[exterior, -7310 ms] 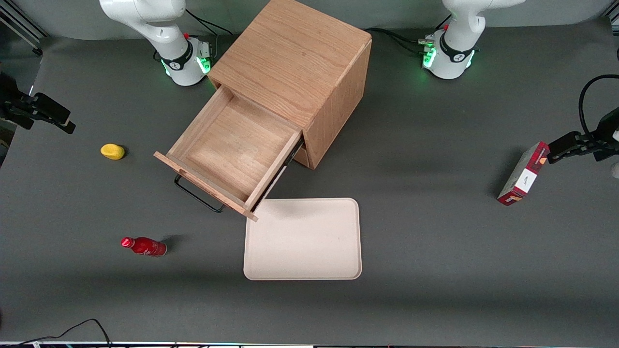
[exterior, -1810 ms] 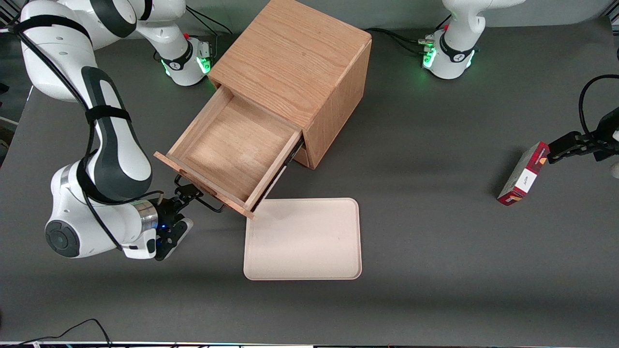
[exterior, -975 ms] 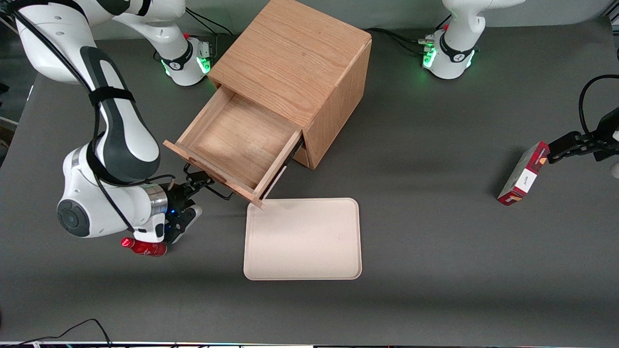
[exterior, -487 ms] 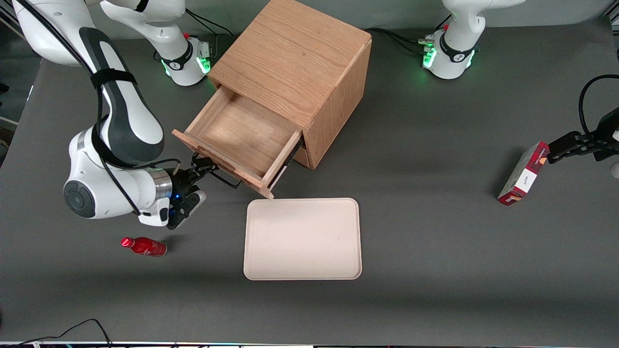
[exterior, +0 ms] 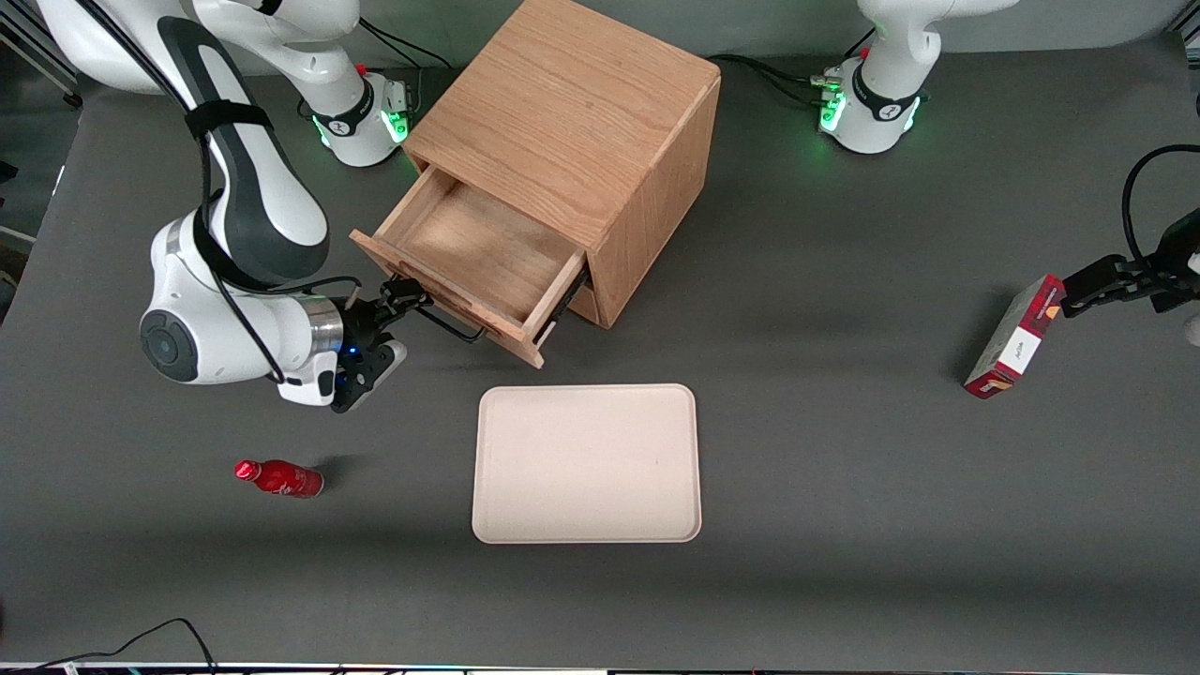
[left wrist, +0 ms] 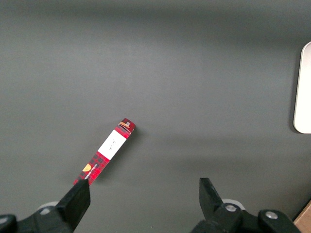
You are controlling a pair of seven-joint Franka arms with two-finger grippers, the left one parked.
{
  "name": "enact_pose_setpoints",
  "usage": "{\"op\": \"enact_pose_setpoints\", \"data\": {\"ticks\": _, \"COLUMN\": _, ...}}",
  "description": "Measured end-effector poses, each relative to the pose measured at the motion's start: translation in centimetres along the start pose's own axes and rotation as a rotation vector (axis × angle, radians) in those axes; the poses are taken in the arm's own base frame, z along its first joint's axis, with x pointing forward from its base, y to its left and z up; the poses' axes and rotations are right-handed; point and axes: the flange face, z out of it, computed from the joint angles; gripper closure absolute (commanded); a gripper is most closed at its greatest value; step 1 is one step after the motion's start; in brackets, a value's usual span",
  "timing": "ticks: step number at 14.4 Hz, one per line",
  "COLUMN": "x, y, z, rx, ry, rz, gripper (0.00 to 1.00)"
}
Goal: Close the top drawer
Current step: 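Push the drawer front with the right gripper into the cabinet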
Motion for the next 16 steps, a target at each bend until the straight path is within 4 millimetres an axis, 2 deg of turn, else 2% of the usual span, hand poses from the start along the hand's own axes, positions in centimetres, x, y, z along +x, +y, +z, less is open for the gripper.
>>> {"op": "enact_pose_setpoints", "data": {"ticks": 8, "x": -1.5, "y": -6.3, "z": 3.9, "rx": -0.003, "ry": 0.002, "rz": 0.055, "gripper": 0.0}}
{"op": "enact_pose_setpoints", "data": {"ticks": 16, "x": -3.7, "y": -8.5, "z": 6.0, "rx": -0.011, "ry": 0.005, "rz": 0.074, "gripper": 0.0}}
